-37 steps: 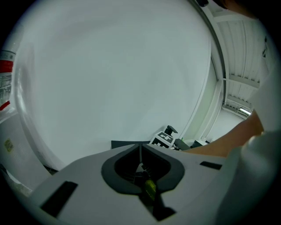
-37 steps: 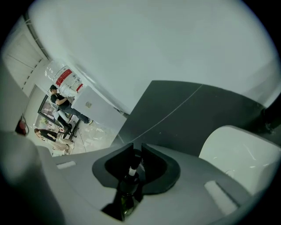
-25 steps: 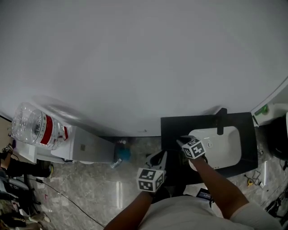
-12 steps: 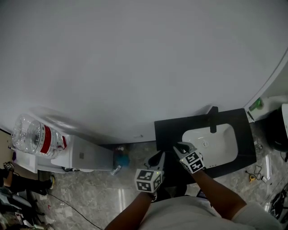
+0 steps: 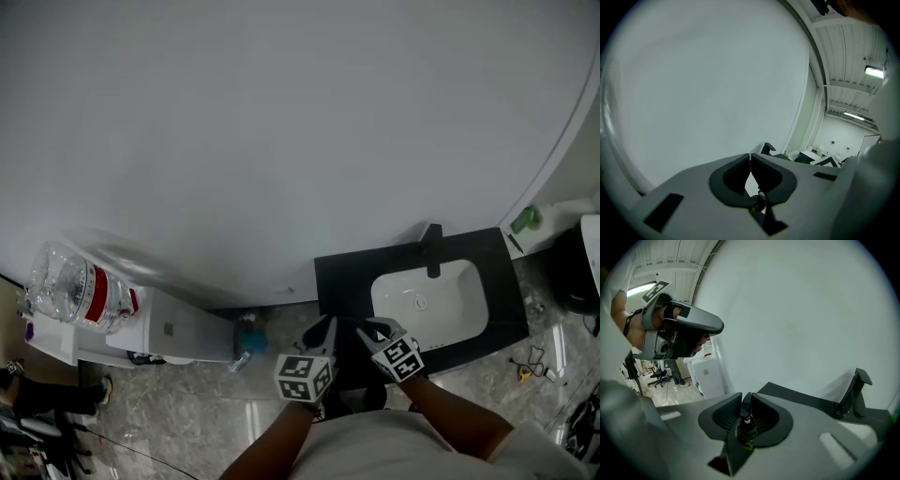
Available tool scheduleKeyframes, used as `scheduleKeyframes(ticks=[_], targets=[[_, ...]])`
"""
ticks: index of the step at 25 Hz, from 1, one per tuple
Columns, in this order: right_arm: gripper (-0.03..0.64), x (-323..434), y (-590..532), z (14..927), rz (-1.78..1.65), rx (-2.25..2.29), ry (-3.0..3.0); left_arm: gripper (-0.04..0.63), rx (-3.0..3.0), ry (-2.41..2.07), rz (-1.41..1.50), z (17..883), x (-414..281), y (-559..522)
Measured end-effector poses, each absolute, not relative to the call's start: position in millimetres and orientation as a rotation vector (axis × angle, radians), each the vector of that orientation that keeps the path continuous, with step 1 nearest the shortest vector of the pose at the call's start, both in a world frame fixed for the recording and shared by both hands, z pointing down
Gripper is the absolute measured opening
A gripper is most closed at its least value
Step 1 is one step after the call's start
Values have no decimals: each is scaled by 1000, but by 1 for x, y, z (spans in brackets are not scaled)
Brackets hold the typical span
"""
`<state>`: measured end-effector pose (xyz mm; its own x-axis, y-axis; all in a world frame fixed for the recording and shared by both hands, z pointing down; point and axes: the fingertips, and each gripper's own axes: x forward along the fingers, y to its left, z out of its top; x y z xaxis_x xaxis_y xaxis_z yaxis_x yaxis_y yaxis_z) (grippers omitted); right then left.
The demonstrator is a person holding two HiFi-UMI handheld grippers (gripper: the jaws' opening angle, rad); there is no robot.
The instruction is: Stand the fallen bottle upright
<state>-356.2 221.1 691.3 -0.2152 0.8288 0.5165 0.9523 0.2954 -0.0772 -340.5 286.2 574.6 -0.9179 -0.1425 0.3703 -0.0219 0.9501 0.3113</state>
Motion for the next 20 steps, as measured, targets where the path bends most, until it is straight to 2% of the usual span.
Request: scheduleKeyframes(ticks=[7,13,20], targets=[[68,-356,214,655,-309,-1641,-2141,9,74,-2749,-433,561,-341,287],[3,-378,214,561,-183,-1741,-2221,9,34,-2874,-355,506,-360,283],[2,-392,212,455,-93,-1874,-2223,8,-16,-3026,-231,422,-381,274]])
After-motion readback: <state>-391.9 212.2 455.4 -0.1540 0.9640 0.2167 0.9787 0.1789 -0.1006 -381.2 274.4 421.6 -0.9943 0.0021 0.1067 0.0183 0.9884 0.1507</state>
